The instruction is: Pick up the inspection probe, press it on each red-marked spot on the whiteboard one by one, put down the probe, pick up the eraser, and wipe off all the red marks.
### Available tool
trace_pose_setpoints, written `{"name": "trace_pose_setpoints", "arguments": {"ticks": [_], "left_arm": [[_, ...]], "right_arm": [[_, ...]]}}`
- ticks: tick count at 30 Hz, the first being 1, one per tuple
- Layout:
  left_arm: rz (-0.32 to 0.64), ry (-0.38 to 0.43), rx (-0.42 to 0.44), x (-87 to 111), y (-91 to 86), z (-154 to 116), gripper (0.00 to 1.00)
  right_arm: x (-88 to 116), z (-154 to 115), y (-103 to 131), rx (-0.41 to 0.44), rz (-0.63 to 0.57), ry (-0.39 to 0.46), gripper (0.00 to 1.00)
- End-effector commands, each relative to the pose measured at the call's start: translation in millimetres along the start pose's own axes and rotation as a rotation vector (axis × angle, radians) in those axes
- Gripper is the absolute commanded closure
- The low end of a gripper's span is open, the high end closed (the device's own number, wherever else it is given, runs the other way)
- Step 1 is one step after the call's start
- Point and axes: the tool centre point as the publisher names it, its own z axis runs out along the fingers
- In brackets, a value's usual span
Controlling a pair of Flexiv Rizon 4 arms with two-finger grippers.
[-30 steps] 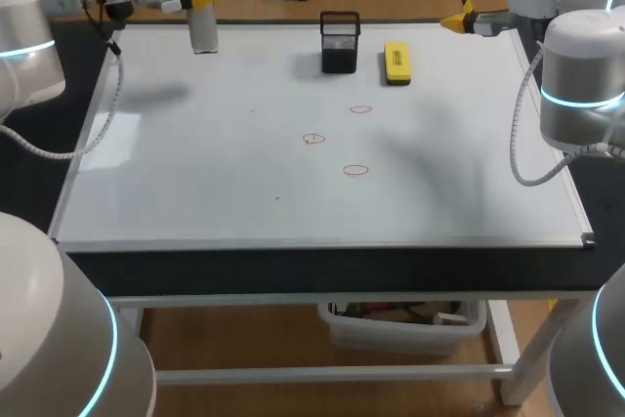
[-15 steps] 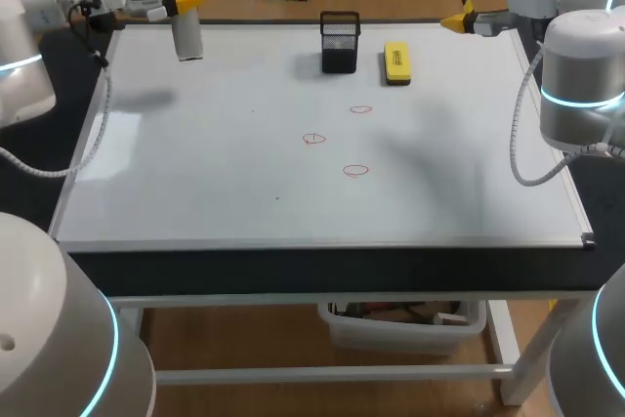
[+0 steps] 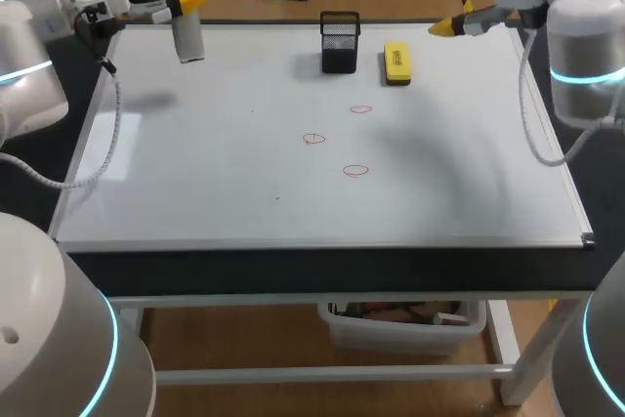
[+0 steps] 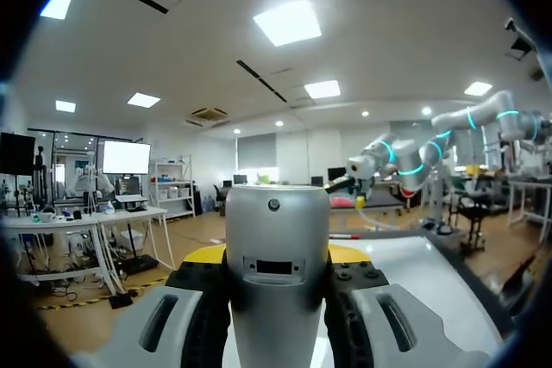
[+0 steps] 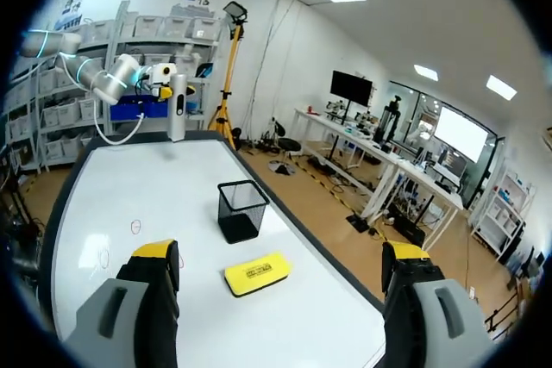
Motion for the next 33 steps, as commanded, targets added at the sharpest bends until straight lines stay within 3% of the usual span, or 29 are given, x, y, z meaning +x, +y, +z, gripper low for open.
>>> {"name": "trace_pose_setpoints", "arguments": {"ticks": [1,6,14,24,29,33], "left_arm": [[0.004,-0.114,0.001,4.4,-2.1,0.4,1.00],[0.004,-0.114,0.001,4.4,-2.1,0.4,1.00],[0.004,-0.114,0.001,4.4,-2.1,0.4,1.00],[0.004,-0.114,0.001,4.4,-2.1,0.4,1.00],[0.004,-0.114,0.001,4.4,-2.1,0.4,1.00],[0.004,-0.114,0.001,4.4,-2.1,0.4,1.00]], "right_arm": [[-19.7,20.5,9.8,0.359,-0.248,0.444,0.00],[-21.7,37.4,16.2,0.445,-0.359,0.593,0.00],[-29.2,57.7,16.5,0.561,-0.540,0.737,0.00],[-32.4,80.7,10.0,0.758,-0.936,0.919,0.00],[-33.1,85.3,1.2,0.819,-1.077,0.987,0.00],[-33.9,87.7,-3.7,0.791,-1.157,0.971,0.00]]}}
